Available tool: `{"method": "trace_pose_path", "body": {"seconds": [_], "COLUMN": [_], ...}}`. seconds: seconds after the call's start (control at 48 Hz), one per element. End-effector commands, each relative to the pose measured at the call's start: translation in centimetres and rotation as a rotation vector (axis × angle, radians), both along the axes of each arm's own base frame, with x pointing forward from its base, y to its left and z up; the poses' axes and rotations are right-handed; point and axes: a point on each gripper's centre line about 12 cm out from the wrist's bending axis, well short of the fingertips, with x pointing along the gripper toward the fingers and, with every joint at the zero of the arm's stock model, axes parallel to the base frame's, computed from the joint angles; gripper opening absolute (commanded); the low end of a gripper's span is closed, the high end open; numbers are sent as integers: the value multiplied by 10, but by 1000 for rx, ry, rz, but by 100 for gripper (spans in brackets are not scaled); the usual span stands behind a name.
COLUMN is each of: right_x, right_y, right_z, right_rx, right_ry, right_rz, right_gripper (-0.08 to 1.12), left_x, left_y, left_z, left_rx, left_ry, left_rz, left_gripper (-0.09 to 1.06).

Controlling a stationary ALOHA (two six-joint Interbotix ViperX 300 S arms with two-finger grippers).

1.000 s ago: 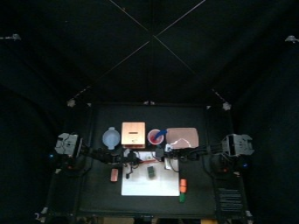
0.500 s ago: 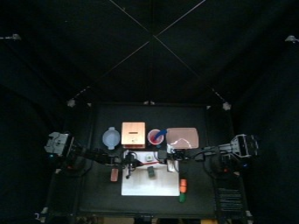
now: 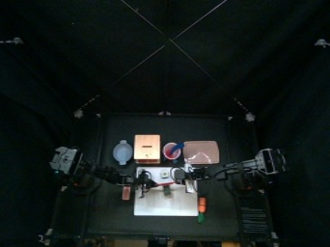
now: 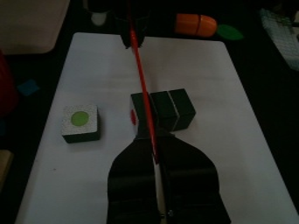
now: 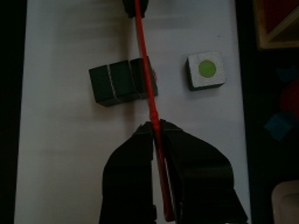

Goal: Cut the sushi into 4 pieces with the knife
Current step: Cut the sushi into 4 pieces

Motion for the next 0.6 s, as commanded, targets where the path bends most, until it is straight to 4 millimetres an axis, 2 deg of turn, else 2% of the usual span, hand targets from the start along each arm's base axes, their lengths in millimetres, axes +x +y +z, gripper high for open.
{"method": "trace_pose_path", "body": {"seconds": [0.021,0.375,0.604], "right_x": [3,4,7], "right_y": [-2,1,5], "right_z": [7,6,-3], "right_rx": [1,2,9], "right_ry": [-26,-29,-15], "right_rz": [-6,1,4], "right_gripper": [5,5,5], "left_x": [5,6,9], "left_y": [-14,-17,-22], "left_z": [4,-4,-14], "left_rx": [2,5,6], "left_ry": [-22,34,125], "left_rz": [-41,-50,-65], "left_gripper": [12,12,12]}}
